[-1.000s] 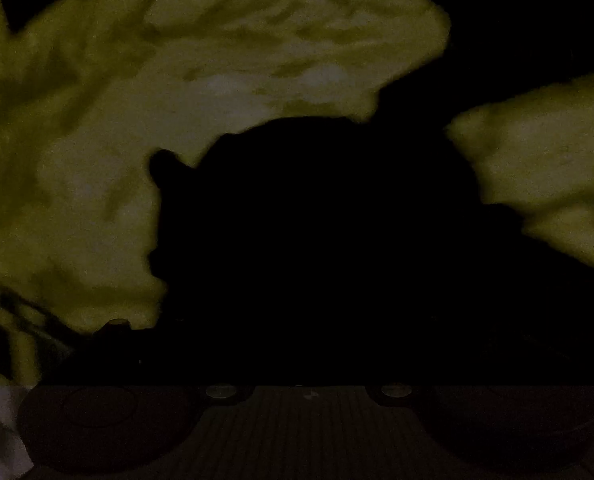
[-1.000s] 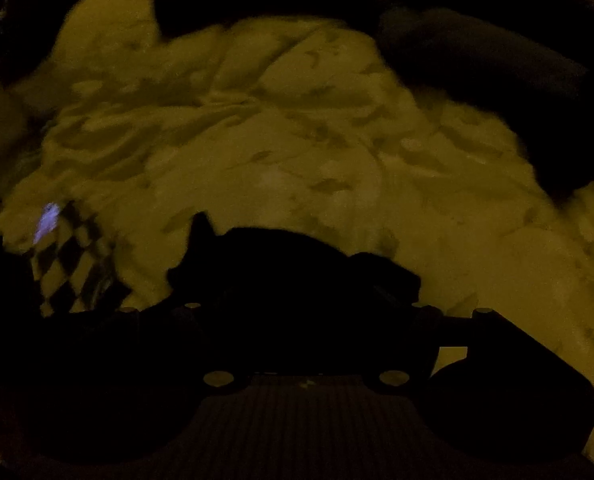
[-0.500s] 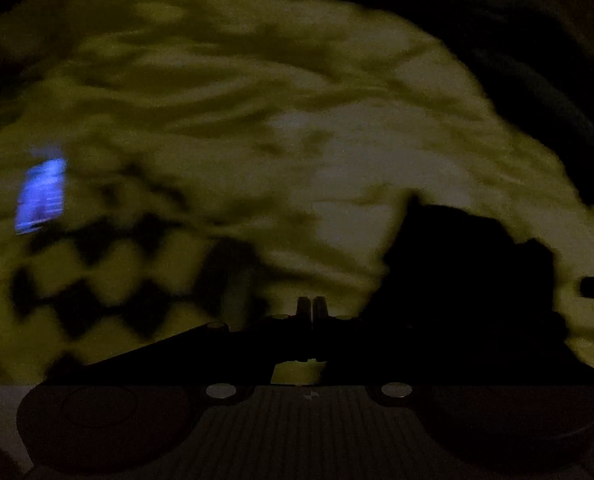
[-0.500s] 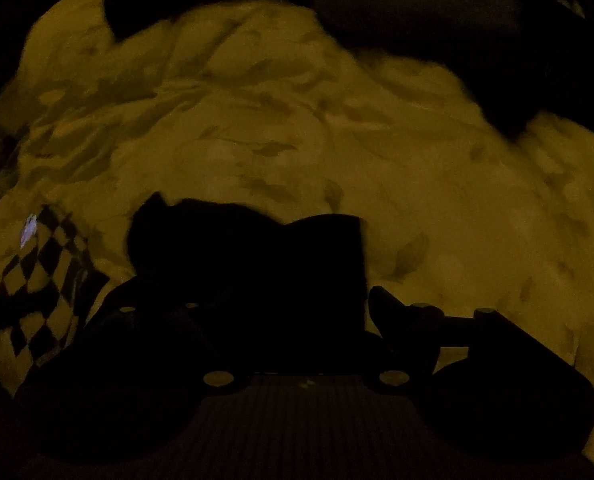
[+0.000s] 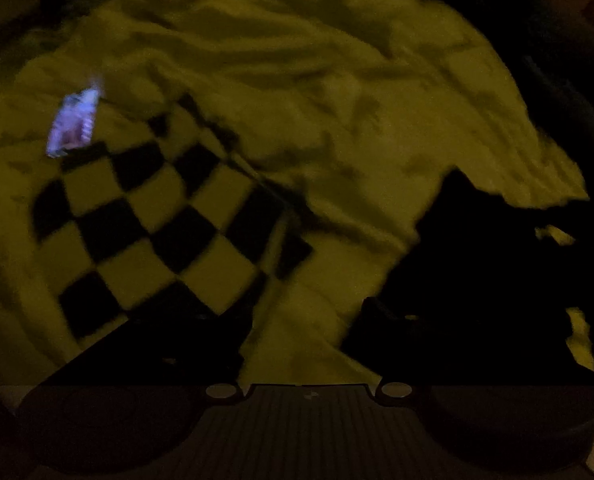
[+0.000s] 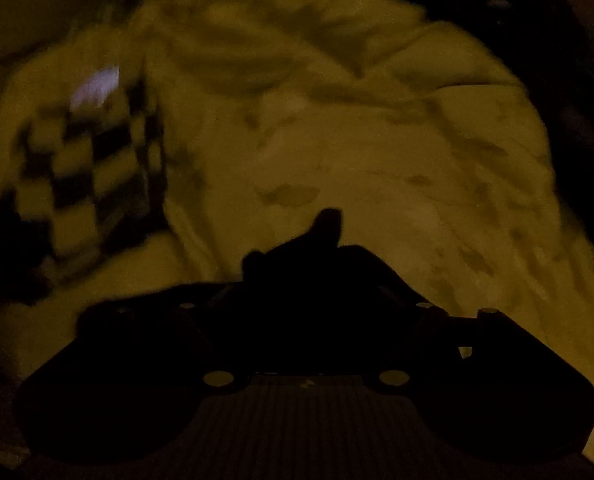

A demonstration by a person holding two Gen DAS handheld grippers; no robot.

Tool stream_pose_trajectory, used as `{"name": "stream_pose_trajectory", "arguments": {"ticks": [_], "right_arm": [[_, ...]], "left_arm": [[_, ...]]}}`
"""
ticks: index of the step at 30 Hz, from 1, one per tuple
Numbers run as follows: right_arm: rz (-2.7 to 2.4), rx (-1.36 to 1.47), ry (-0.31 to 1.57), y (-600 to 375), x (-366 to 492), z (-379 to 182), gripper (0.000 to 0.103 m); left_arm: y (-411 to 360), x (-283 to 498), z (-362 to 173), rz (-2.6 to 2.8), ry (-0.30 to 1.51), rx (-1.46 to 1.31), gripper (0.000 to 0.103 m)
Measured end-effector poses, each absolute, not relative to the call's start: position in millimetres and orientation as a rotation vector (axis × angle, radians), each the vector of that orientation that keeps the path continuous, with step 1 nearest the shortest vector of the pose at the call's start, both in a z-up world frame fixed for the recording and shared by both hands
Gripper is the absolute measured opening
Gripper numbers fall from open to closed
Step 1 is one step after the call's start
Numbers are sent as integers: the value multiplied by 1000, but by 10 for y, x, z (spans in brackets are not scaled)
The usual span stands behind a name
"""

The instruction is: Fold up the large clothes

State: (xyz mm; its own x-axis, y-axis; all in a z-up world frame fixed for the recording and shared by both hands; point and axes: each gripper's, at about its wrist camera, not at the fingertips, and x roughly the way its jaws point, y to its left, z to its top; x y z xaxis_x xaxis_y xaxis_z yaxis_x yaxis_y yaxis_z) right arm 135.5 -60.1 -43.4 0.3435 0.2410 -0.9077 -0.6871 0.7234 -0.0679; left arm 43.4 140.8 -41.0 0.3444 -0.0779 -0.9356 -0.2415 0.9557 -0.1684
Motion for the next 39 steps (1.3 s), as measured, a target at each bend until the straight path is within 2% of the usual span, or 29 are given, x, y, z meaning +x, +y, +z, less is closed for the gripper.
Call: {"name": "stream_pose_trajectory", "arguments": {"ticks": [2,3,4,9,14,15,16,21,30,38,39], "right_arm": [[611,-540,1106,-584,1420,-618,47],[592,-535,1132,-635,1463,-668,28],[573,-497,1151,-724,1520,-665,14],[348,-82,1022,-1676,1653,-77,13],[-8,386,942,-3116,1472,344,12],[-44,428,934,-3302,1408,371,8],[-71,454,917,-3487,1324,410,5],[-162,549,862,-4058,871,567,5],[-151,643,851,-4045,531,578,5],[-293,706,671,-4700,518,991,2],[-312,688,697,-4794,587,983,6]], "left_arm": [[1336,456,-462,81,1246,-291,103],[1311,460,-475,69,1253,-287,103],[1297,470,-489,59,1256,-281,103],[1243,497,-532,28,1259,-278,103],[1059,617,-561,-42,1274,-273,103],[992,643,-556,-65,1273,-260,103],[915,669,-551,-88,1274,-243,103],[493,816,-512,-210,1266,-185,103],[-382,838,-339,-460,1223,-9,103],[-615,598,-379,-540,1259,72,103],[-585,573,-395,-537,1269,74,103]]}}
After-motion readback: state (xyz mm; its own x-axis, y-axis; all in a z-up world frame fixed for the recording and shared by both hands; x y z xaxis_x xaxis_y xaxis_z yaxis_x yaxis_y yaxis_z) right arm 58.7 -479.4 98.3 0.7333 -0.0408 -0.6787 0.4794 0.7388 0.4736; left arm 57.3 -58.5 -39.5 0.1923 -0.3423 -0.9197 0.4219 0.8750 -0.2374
